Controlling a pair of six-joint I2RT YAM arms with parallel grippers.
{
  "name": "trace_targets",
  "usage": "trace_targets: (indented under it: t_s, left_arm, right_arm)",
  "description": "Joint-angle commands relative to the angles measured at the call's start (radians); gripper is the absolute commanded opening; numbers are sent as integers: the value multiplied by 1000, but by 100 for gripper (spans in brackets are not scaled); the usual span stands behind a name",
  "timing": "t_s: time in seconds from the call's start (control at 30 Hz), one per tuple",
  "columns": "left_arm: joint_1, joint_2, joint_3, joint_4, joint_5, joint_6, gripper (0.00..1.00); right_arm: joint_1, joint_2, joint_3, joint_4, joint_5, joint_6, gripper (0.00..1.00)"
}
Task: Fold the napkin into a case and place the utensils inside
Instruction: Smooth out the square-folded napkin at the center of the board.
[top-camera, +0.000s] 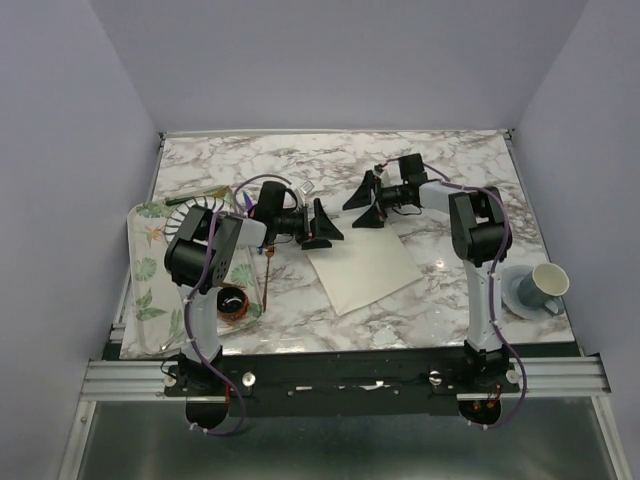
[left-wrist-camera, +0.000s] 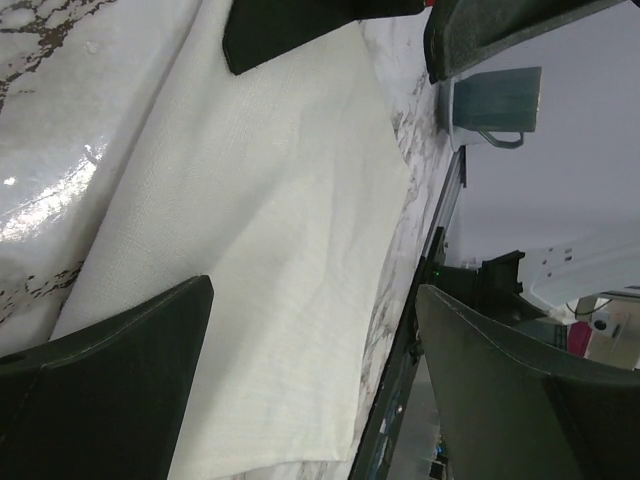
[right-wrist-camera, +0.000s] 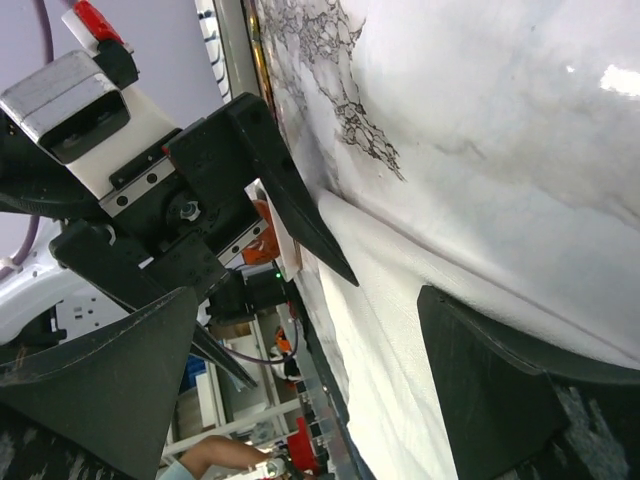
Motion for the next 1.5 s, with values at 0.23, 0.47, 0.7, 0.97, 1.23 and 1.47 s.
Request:
trace_targets:
  t_s: [0.23, 0.47, 0.7, 0.97, 1.23, 1.47]
  left_arm:
    - [0, 11, -101, -73, -99, 31, 99]
    - [-15, -39, -103, -44, -94, 12, 99]
    - [-26, -22, -114, 2, -116, -20, 99]
    - [-26, -6, -121, 25, -120, -34, 99]
    - [-29, -56, -199, 57, -111, -55, 99]
    - [-86, -170, -195, 56, -42, 7, 99]
  right_arm:
    - [-105, 49, 69, -11, 42, -33, 100]
    - [-102, -148, -35, -12, -49, -43, 100]
    - [-87, -331, -319, -5, -61, -32, 100]
    - [-102, -253, -493, -5, -56, -72, 100]
    - [-110, -146, -326, -218, 66, -211, 100]
    - [-102, -109, -50, -462, 106, -409, 100]
